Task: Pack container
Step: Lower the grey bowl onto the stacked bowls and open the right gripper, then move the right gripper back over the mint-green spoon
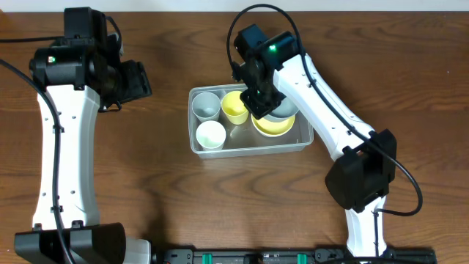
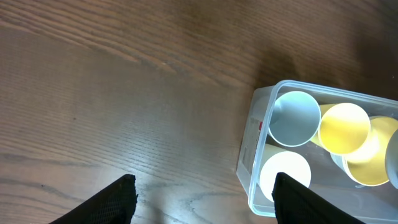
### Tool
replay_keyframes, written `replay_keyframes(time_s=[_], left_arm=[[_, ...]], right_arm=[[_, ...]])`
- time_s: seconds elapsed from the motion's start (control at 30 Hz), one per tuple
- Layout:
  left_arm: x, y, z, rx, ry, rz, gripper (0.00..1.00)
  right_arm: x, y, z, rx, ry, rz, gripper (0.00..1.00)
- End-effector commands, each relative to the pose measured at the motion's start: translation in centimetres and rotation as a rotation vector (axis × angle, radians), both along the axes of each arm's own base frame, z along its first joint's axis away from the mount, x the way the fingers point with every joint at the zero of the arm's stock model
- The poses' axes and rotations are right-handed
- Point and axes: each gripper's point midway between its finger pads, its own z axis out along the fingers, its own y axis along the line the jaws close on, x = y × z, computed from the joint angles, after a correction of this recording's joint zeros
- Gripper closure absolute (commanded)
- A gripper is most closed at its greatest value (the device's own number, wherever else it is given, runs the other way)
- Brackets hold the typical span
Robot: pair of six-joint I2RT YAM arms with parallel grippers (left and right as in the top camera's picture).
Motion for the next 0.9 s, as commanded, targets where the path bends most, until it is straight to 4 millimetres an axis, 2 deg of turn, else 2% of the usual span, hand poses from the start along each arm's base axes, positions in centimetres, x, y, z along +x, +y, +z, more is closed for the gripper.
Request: replay_keyframes(time_s=[0.0, 0.07, 0.17, 0.33, 0.5, 0.6, 0.67, 0.73, 0.83, 0.87], left_arm=[[-0.1, 0.2, -0.5, 0.000, 0.018, 0.005, 0.29], [-0.1, 0.2, -0.5, 0.000, 0.019, 0.005, 0.29], [-0.2, 0.2, -0.5, 0.000, 0.020, 0.005, 0.29], [-0.2, 0.2, -0.5, -0.001, 0.020, 0.005, 0.29], [-0.2, 0.2, -0.5, -0.001, 0.021, 0.005, 0.29], [-0.2, 0.2, -0.5, -0.001, 0.021, 0.005, 0.29], [-0.2, 0.2, -0.5, 0.000, 0.021, 0.004, 0.29], [-0.2, 0.2, -0.5, 0.000, 0.021, 0.004, 0.29], [-0.2, 0.2, -0.5, 0.000, 0.021, 0.004, 0.29], [-0.2, 0.2, -0.5, 0.000, 0.020, 0.004, 0.28]], right_arm=[[0.0, -0.2, -0.2, -0.008, 0.006, -0.014, 0.99], [0.0, -0.2, -0.2, -0.009, 0.007, -0.014, 0.97], [0.0, -0.2, -0.2, -0.009, 0.007, -0.014, 0.61], [0.0, -0.2, -0.2, -0.009, 0.006, -0.011, 0.61], [0.6, 0.2, -0.2, 0.007, -0.019, -0.011, 0.77], [1.7, 0.0, 0.4, 0.006, -0.072, -0.040, 0.78], [2.7, -1.1, 1.7, -0.013, -0.128, -0.098, 0.76], [3.9, -2.6, 4.0, -0.005, -0.194, -0.165, 0.75], [5.4, -6.4, 8.4, 0.040, -0.292, -0.286, 0.68], [5.8, -8.2, 10.0, 0.056, -0.326, -0.336, 0.60]])
